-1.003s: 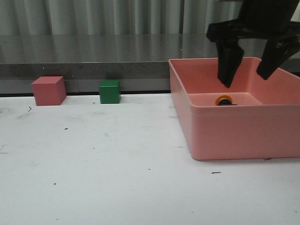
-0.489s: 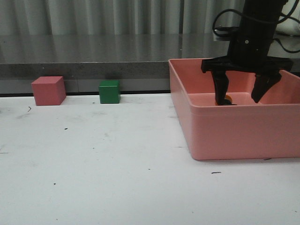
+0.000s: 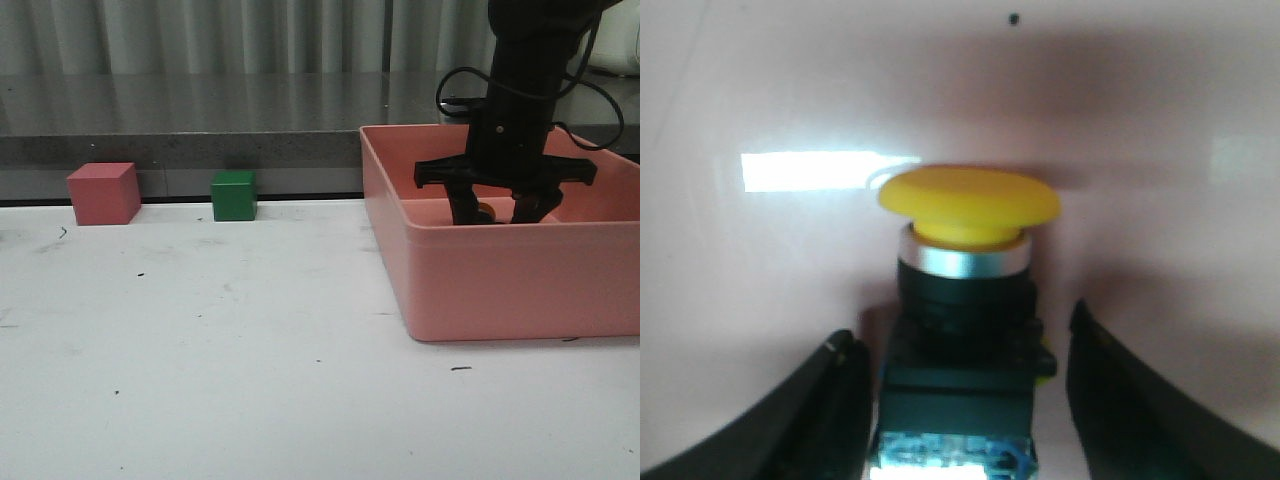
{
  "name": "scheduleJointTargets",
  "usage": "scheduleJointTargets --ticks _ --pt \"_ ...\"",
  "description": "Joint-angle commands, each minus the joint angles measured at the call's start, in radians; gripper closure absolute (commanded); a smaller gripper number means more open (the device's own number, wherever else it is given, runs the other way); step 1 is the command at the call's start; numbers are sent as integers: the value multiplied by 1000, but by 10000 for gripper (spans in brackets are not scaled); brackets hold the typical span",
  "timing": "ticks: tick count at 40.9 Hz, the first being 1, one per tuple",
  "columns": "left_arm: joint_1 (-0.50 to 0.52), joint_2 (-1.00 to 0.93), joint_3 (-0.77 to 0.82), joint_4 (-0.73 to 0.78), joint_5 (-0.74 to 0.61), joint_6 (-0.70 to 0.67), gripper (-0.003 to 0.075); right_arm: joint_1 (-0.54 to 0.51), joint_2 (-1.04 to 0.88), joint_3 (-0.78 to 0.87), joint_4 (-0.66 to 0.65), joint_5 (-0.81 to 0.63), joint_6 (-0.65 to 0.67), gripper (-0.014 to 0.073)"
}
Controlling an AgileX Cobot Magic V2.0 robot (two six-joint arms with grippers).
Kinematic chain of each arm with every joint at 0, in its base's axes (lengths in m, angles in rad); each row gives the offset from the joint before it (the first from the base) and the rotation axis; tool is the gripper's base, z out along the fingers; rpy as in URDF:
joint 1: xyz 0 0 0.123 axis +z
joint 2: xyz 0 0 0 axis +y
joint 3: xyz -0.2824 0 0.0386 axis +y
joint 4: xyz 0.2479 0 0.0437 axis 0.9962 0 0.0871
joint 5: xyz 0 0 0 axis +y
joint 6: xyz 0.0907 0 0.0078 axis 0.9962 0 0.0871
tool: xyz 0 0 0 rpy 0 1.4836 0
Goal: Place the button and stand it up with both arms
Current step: 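Lower the right gripper into the pink bin around the yellow button, then close the right gripper on the button and lift it out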
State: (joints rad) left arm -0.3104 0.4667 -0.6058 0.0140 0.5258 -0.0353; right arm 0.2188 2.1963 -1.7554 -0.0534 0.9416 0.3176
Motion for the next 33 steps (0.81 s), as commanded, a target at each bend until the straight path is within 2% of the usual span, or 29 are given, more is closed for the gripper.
scheduleJointTargets --ticks 1,12,23,33 --pt "-7 12 -28 -1 -82 -2 154 -8 -64 -33 -6 -8 2 265" --pt "-7 12 -28 -1 -82 -2 154 -8 -104 -33 -1 22 2 277" --pt "-7 12 -28 -1 -82 -2 154 6 -222 -27 -1 116 2 277" --pt "-7 12 -28 -1 -82 -2 154 125 -379 27 -2 136 -23 277"
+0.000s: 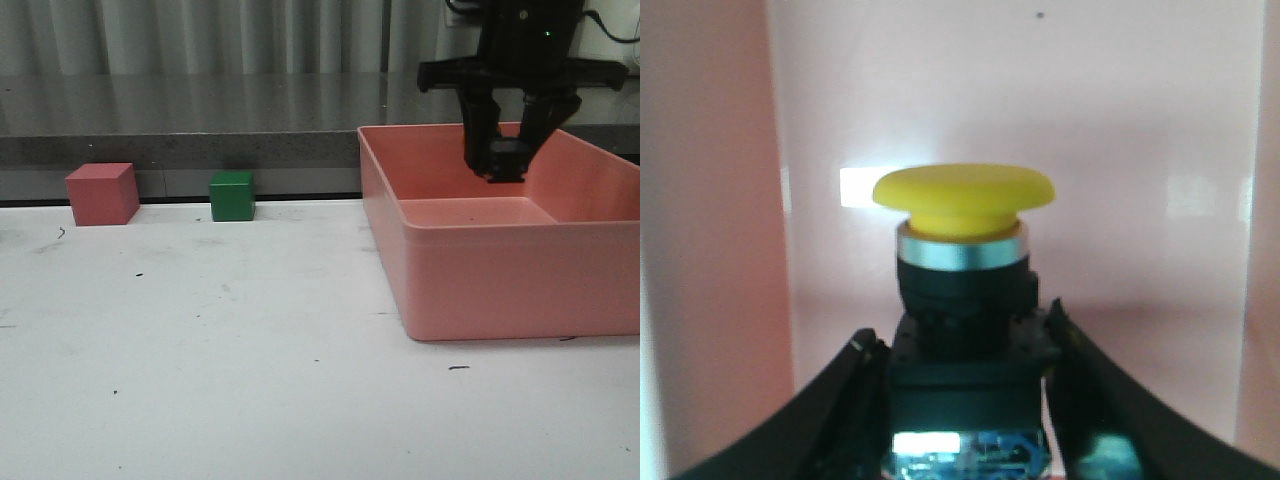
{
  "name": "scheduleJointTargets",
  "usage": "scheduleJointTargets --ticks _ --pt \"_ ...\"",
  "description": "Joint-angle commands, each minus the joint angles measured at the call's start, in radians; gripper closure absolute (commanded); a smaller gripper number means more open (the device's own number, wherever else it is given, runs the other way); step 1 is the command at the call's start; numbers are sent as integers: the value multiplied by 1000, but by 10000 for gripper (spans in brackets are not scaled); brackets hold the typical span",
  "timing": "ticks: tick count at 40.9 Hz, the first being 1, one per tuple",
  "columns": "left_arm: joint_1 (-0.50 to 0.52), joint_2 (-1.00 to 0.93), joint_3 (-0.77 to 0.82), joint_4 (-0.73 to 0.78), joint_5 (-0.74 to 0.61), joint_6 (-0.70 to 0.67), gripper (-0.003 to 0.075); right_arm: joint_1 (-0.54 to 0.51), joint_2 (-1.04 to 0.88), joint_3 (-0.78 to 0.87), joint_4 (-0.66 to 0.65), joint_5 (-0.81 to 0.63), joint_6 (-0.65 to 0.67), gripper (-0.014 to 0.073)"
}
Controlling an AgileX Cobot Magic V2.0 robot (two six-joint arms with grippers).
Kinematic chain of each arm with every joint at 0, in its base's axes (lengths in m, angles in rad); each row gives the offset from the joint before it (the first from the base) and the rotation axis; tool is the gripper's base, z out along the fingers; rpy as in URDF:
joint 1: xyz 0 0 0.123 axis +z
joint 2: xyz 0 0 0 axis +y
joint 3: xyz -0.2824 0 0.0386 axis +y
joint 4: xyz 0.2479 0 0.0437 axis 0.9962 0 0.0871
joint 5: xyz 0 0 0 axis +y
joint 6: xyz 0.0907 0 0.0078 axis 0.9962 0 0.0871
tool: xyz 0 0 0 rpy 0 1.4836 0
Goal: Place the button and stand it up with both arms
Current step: 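Close the right gripper on the button and lift it out, then carry the button toward the cubes and set it down on the table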
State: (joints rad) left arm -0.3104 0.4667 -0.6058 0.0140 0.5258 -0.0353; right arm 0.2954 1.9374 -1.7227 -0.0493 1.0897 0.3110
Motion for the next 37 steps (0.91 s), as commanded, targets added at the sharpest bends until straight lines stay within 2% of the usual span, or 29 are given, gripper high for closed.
scheduleJointTargets --ticks 1,14,22,29,37 --pt "-7 12 -28 -1 -82 -2 154 64 -133 1 -6 -12 -17 277" --pt "-7 12 -28 -1 -82 -2 154 340 -193 7 -6 21 -13 277" --pt "-7 12 -28 -1 -82 -2 154 492 -129 -38 -39 15 94 277" --pt "-7 12 -28 -1 -82 -2 154 569 -13 -147 -73 46 178 277" --pt "-7 12 -28 -1 -82 -2 154 581 137 -275 -88 57 285 277"
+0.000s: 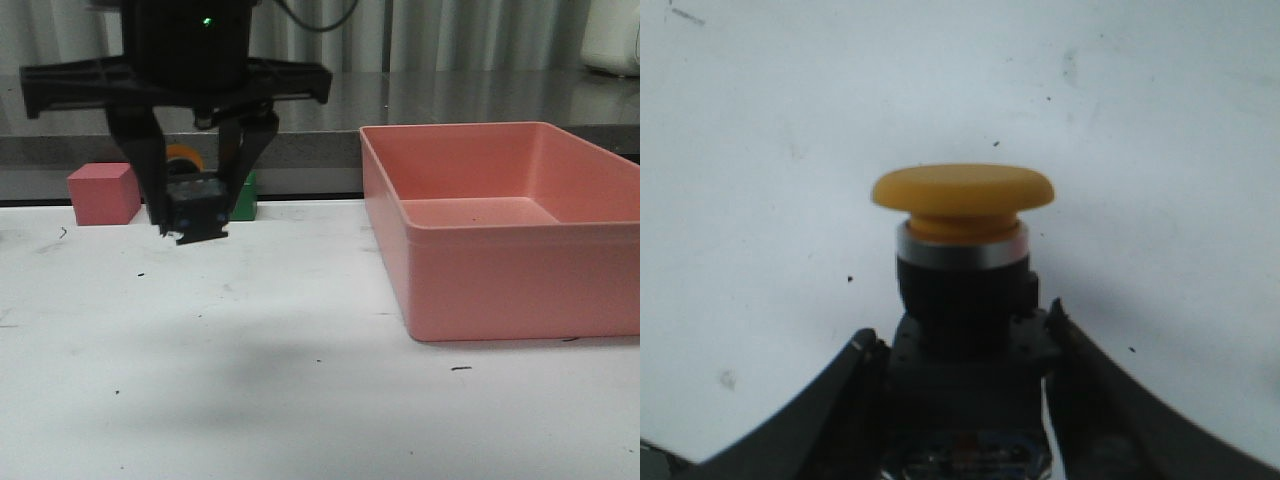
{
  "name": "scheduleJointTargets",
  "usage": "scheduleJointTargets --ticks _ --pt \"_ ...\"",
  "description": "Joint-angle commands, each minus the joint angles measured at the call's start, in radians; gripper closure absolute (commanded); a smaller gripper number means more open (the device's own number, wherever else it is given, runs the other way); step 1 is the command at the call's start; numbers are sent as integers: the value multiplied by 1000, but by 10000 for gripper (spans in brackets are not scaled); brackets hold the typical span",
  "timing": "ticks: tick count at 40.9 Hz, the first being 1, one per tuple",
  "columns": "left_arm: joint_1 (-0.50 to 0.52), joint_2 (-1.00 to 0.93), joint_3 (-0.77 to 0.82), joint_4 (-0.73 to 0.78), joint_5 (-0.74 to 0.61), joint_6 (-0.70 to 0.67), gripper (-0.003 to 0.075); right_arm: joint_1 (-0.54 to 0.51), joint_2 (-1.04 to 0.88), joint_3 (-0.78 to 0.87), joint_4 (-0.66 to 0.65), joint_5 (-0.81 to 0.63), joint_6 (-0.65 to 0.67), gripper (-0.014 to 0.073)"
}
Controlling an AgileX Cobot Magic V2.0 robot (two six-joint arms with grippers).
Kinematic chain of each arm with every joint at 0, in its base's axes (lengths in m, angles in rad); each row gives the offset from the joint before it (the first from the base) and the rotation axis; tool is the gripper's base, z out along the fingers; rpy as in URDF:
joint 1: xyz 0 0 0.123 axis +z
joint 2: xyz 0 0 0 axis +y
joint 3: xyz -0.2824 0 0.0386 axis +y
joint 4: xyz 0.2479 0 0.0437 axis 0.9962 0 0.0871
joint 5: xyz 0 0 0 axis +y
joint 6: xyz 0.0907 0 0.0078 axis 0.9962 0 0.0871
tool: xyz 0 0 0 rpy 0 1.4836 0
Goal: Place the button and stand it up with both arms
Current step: 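Carry the button toward the cubes and set it down on the table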
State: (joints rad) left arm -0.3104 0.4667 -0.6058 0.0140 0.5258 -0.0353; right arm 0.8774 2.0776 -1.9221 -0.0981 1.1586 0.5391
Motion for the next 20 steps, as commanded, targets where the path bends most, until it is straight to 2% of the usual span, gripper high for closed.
scheduleJointTargets --ticks 1,12,20 --pt "-7 12 -28 -1 -82 -2 154 -1 12 -87 -44 -12 72 277" --pt "-7 12 -28 -1 -82 -2 154 -5 160 -184 -71 -13 184 320" --pt "-7 12 -28 -1 -82 -2 154 -17 199 -191 -69 -44 349 316"
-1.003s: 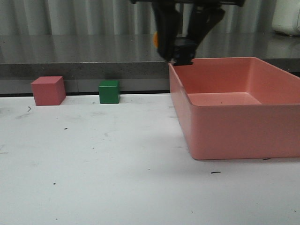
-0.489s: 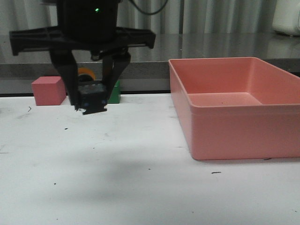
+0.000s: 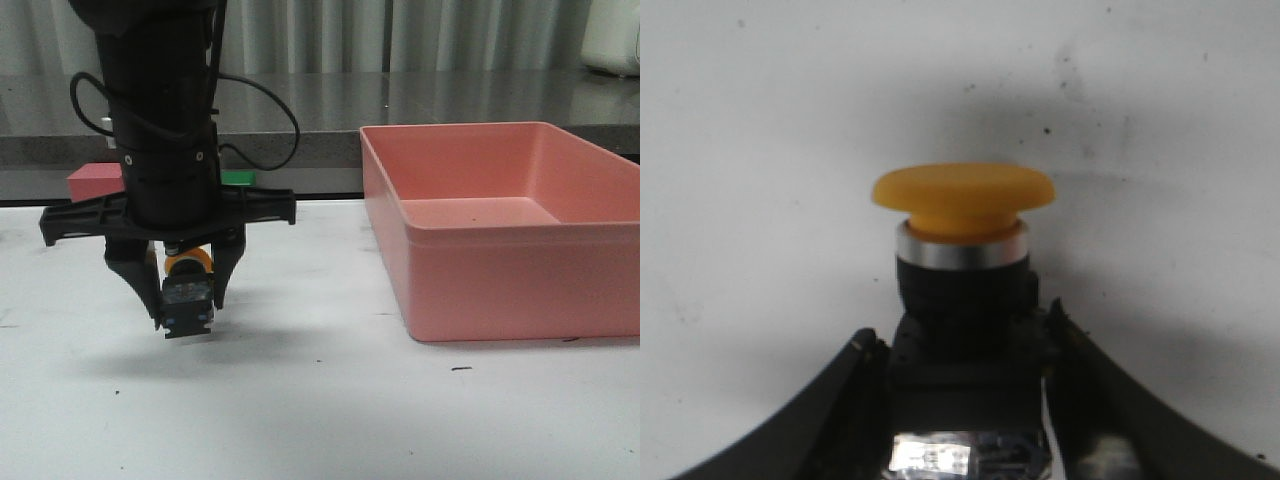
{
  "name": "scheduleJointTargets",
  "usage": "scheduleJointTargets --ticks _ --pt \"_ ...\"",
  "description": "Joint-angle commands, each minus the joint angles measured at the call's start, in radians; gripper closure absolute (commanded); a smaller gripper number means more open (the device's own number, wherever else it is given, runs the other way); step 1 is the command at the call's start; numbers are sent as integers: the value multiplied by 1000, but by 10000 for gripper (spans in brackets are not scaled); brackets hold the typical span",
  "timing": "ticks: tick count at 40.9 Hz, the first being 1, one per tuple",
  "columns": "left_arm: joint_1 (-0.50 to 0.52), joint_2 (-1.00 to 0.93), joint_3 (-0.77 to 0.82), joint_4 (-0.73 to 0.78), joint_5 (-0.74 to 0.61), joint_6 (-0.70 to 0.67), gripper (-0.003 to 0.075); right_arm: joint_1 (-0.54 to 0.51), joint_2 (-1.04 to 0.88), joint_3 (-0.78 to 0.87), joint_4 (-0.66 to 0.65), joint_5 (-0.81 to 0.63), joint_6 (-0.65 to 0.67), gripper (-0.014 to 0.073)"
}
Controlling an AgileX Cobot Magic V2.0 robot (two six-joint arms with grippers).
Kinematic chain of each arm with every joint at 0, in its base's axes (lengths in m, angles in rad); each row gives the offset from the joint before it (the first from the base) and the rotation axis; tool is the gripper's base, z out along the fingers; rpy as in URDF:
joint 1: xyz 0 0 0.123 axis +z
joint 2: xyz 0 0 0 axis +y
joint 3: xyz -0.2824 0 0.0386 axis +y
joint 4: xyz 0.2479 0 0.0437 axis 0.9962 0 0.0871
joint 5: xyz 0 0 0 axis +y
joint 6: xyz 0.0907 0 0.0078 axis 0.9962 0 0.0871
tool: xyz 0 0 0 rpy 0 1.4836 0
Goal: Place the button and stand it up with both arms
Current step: 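Carry the button toward the cubes and set it down on the table, then open the right gripper and withdraw it upward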
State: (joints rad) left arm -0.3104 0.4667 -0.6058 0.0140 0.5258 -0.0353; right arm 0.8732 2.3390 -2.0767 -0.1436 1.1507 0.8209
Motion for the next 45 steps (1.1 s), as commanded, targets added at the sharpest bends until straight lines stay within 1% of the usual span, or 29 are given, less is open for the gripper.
scheduleJointTargets --ticks 1,10,23,26,31,34,37,42,45 --pt "-7 12 -28 -1 -82 -2 154 -12 -59 -36 -24 -42 74 316" --pt "-7 12 -28 -1 -82 -2 154 -13 -46 -36 -10 -76 88 304" --pt "-7 12 -28 -1 -82 -2 154 -13 -30 -36 6 -73 104 106" --pt "-7 12 -28 -1 -82 -2 154 -13 -30 -46 6 -73 104 84" --pt "-7 12 -28 -1 -82 -2 154 -14 -46 -65 -23 -55 93 83" --pt "-7 12 -28 -1 -82 -2 154 -14 -73 -67 -64 -43 48 83" --pt "-7 12 -28 -1 -82 -2 154 -14 -113 -67 -99 -37 -41 83" --pt "-7 12 -28 -1 -82 -2 154 -14 -218 -67 -133 -27 -248 85" --pt "-7 12 -28 -1 -82 -2 154 -14 -284 -67 -133 -11 -411 85"
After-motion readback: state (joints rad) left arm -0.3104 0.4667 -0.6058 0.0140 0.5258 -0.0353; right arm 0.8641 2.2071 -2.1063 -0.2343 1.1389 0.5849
